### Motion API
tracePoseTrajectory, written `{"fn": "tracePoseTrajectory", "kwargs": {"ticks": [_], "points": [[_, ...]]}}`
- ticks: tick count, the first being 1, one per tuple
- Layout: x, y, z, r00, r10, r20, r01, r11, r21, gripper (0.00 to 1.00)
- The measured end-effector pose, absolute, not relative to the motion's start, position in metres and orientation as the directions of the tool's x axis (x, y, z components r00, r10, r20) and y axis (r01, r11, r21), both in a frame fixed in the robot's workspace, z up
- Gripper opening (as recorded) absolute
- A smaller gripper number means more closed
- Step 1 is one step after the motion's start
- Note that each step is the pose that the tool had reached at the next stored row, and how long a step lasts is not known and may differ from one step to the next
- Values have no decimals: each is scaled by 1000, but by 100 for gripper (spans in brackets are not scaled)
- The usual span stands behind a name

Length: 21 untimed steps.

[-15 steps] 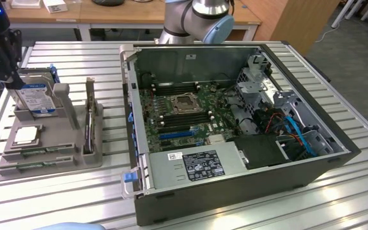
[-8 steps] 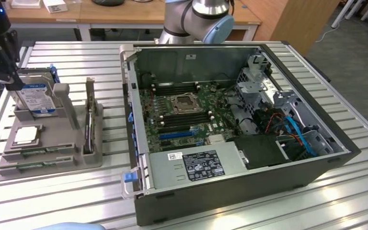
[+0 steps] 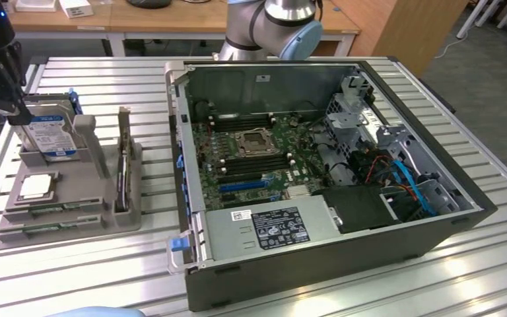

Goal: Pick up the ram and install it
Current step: 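Pick up the ram and move it above insertion slot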

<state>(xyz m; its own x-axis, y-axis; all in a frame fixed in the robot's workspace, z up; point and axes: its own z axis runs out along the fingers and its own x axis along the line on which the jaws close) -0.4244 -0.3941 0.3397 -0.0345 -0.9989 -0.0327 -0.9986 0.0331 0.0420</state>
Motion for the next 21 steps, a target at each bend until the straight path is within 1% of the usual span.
{"fn": "tracePoseTrajectory", "kwargs": {"ticks": [8, 21], "points": [[-425, -402, 339, -32, -999, -30, -999, 31, 42, 10], [-425, -433, 336, -28, -999, -29, -999, 27, 42, 10]]}}
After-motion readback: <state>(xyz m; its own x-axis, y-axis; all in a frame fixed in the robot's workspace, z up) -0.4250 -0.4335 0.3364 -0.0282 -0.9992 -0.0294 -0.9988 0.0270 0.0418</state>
